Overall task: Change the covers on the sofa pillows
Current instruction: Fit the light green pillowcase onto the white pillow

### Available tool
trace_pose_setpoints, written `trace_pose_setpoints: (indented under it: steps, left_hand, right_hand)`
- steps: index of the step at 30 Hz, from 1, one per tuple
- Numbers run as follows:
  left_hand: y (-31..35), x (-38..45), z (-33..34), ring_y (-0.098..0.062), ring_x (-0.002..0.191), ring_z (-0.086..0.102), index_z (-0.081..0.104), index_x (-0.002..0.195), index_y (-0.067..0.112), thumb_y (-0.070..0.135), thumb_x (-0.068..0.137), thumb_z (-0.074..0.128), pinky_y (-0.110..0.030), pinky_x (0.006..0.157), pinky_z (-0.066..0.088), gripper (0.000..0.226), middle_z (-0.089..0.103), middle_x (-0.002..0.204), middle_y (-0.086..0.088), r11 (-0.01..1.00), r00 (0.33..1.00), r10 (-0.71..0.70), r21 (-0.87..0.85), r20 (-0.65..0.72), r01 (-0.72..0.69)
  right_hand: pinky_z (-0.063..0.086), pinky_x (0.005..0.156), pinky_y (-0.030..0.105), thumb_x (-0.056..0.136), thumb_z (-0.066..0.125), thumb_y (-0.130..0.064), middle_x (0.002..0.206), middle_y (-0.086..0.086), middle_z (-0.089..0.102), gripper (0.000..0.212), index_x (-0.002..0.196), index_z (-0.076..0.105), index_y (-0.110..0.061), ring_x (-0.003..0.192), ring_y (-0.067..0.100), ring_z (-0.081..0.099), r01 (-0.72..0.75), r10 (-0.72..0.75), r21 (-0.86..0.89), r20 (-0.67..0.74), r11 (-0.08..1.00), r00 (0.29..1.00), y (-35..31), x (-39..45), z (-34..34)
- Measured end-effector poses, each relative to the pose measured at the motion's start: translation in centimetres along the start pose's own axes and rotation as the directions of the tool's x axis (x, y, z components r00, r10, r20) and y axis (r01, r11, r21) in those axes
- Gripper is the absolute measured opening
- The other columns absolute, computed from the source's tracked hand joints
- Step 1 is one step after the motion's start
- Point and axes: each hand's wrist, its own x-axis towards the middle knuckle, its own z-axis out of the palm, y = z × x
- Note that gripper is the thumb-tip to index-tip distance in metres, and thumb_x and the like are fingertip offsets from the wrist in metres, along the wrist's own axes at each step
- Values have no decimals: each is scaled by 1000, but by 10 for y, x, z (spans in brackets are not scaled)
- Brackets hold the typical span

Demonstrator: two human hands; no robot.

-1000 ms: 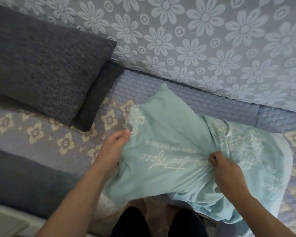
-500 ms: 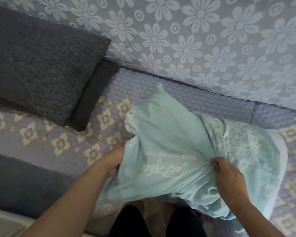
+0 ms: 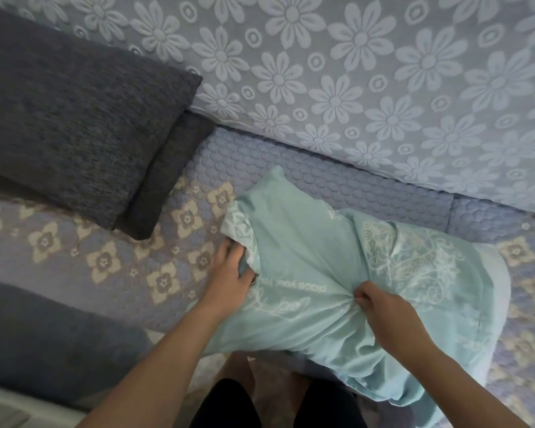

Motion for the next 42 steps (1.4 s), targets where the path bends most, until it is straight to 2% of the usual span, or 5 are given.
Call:
trace_pose_setpoints:
  steps: [8,12,16,23,42]
  left_hand:
    - [15,30,27,-34,107,59,43,120,11,47,94,55,-43,92,46,46,58,110,-8,764,750,-644,-89,-150,639]
    - [15,18,36,-25,85,57,55,91,11,24,106,39,-32,78,44,25,63,95,-10,881,886,-464,98,-18,463]
    - [25,-4,17,-23,78,55,59,90,10,15,105,41,-35,72,43,24,60,85,-7,979,962,-180,58,-203,195]
    - [30,-46,-3,-22,70,50,64,81,1,20,91,41,-32,68,38,32,60,77,-15,972,917,58,231,-396,39]
    - [26,-37,-35,-8,72,60,61,77,26,17,104,49,-31,62,45,31,65,77,9,975,952,-211,17,-220,220]
  right_hand:
    - [49,71,29,99,54,-26,78,-10,66,8,94,56,-31,73,9,61,6,-13,46,152,999,988,-2,4,-17]
    - [47,76,30,95,59,-22,87,-5,67,11,87,66,-27,82,16,61,-4,-20,90,264,996,964,-5,32,-34]
    - [46,95,44,91,47,-54,116,17,64,48,115,67,-18,112,37,57,-257,234,-76,-223,964,946,38,128,-58]
    - [47,69,28,99,51,-28,106,13,70,29,100,70,-5,82,26,63,-231,322,-300,300,925,898,34,192,-59]
    - [54,91,51,78,63,-9,106,23,68,29,105,71,-1,103,42,66,-548,519,-278,-178,789,836,123,137,-86]
